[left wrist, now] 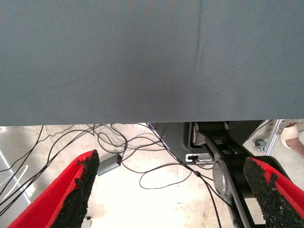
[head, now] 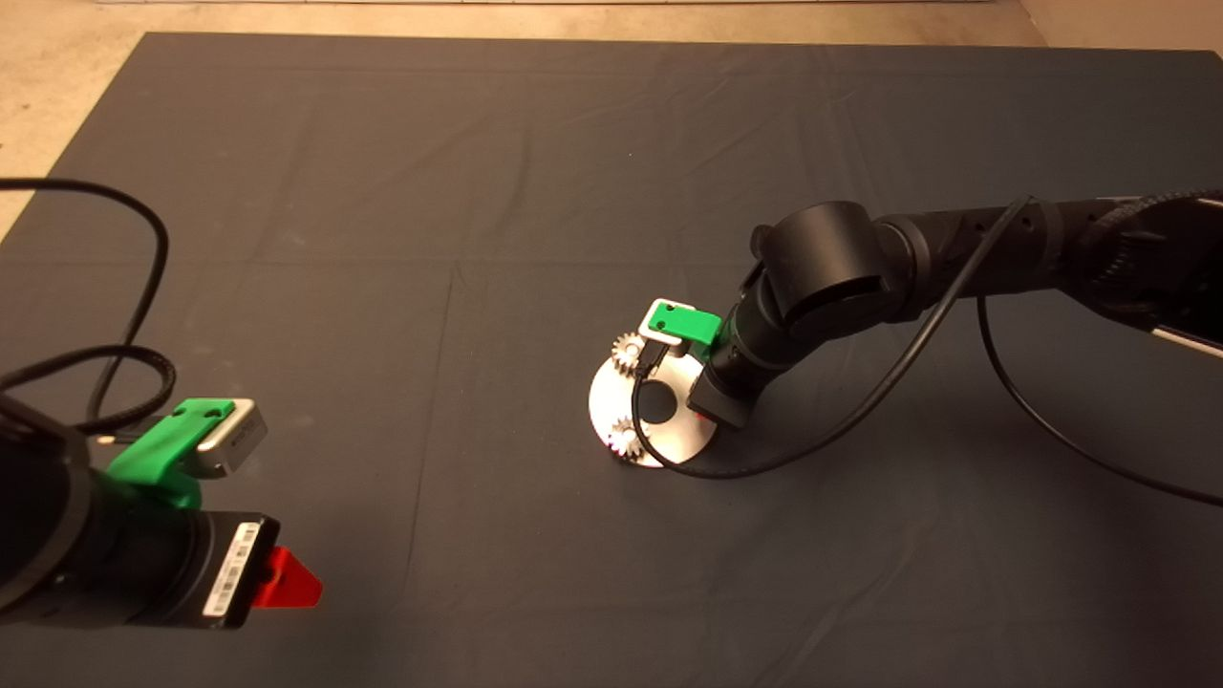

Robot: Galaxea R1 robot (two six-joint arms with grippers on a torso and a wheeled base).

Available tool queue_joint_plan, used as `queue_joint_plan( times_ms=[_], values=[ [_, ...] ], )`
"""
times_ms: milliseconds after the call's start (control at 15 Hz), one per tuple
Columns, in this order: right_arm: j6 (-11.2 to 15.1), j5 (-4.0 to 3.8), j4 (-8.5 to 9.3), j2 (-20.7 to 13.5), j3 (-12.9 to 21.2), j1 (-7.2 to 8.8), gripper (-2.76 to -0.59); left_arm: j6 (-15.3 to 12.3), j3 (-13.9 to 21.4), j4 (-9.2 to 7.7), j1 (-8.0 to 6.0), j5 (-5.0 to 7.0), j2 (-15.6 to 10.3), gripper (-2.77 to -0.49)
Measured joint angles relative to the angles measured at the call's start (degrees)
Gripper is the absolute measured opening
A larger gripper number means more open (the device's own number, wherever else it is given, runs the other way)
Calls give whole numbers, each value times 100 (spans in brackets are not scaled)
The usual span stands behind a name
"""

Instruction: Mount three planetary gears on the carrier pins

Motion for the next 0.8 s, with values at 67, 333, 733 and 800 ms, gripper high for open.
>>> queue_joint_plan(
  times_ms=[67, 333, 733, 800],
  values=[
    [-1, -13, -1, 11, -2, 0, -228, 0, 0, 0, 0, 0, 0, -108],
    [0, -35, -2, 28, -7, 0, -227, -16, 0, 0, 0, 0, 2, -108],
    [-1, -7, -16, 33, -7, 2, -218, -17, 0, 0, 0, 1, 0, -108],
    [-1, 5, -18, 30, -7, 2, -214, -17, 0, -1, 0, 2, 0, -108]
  ],
)
